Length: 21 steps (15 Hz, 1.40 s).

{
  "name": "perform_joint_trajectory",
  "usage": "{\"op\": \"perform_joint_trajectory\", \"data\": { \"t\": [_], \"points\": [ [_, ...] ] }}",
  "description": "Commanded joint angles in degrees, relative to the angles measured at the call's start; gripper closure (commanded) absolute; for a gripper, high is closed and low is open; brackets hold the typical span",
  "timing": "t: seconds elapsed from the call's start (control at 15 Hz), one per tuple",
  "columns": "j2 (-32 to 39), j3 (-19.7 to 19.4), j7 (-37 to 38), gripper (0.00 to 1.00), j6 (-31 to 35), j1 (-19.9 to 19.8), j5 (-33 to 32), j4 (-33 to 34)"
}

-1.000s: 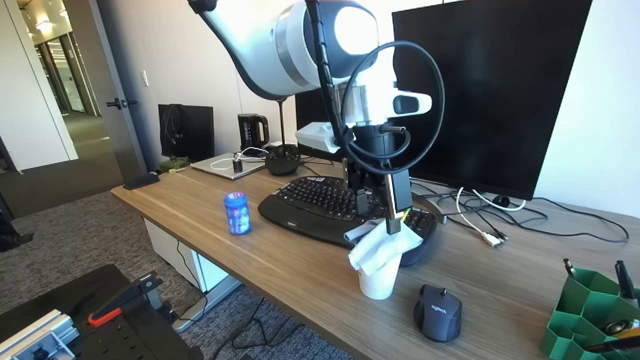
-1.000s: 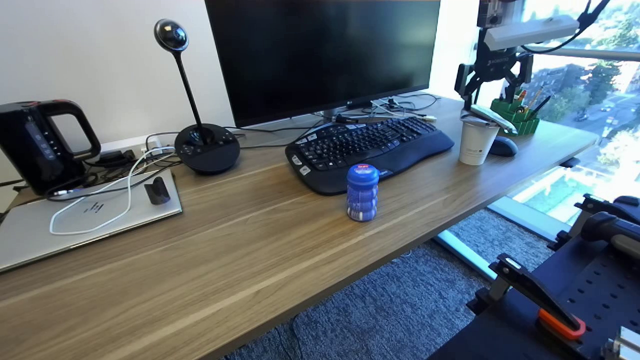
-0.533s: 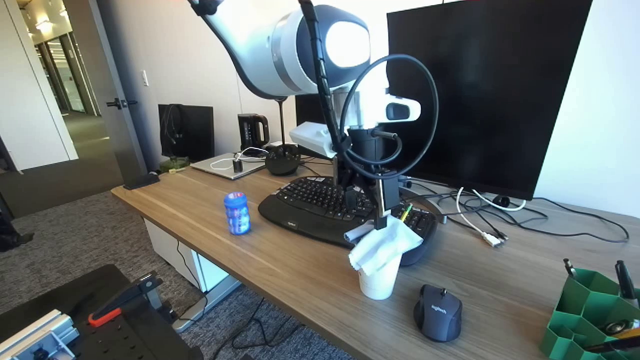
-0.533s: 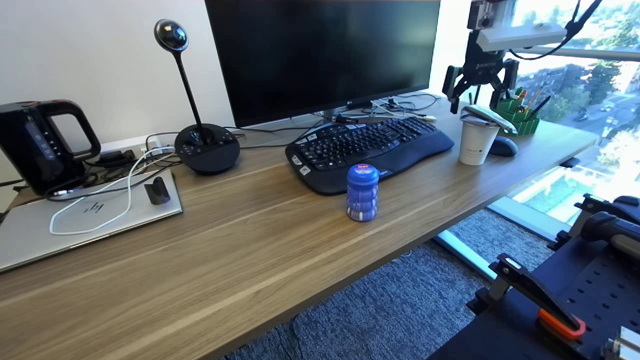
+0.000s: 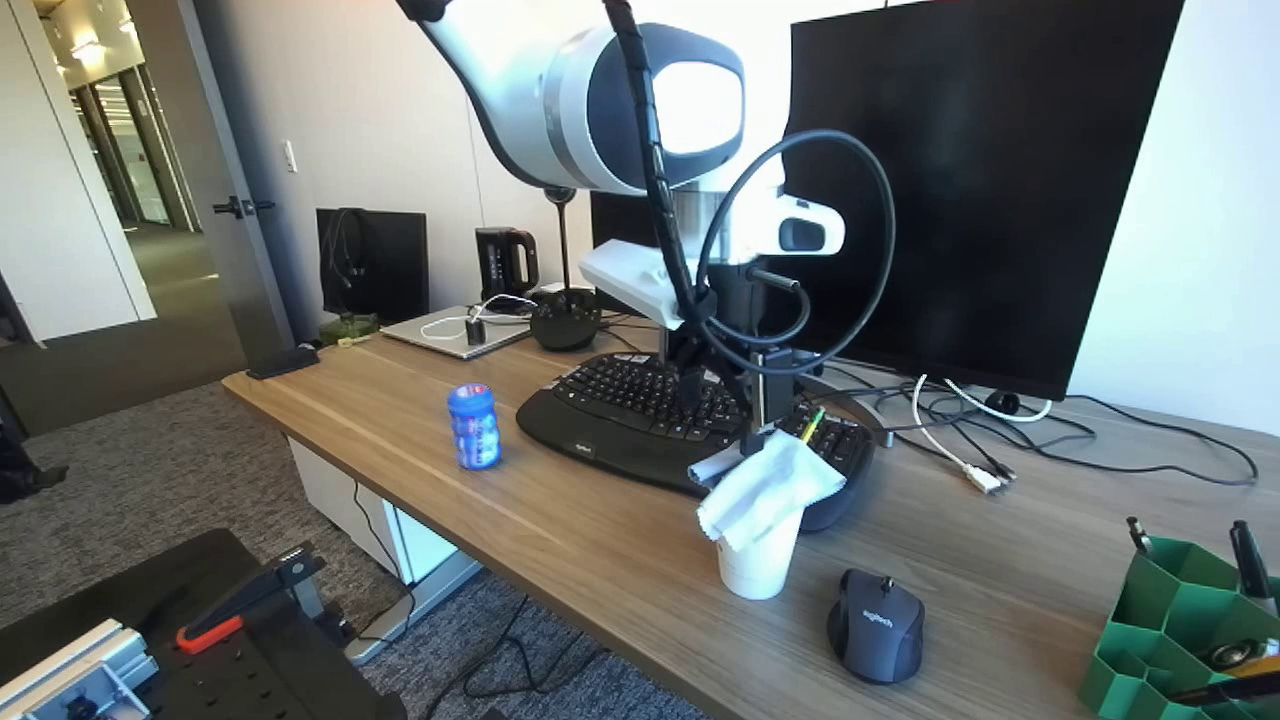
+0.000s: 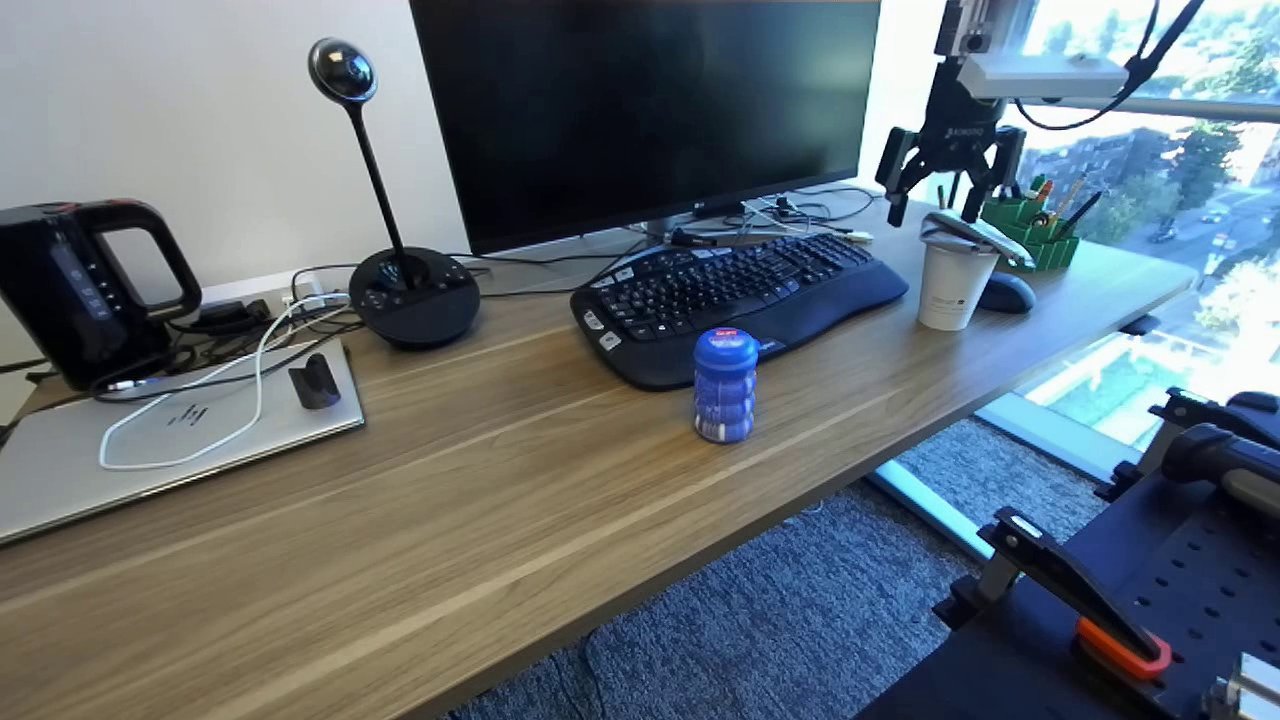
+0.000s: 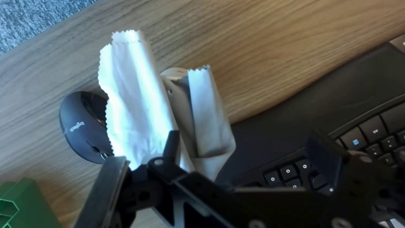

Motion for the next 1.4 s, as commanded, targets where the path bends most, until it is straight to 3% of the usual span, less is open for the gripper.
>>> {"op": "perform_joint_trajectory", "data": {
  "t": [0.0,1.33],
  "points": [
    [-0.09,-0.27,-1.54,0.00,1.42,-0.11,-0.60,-0.22],
    [2.75,-1.11,-2.63,0.00,-3.95,-0.56,-1.20,-0.67]
  ]
}}
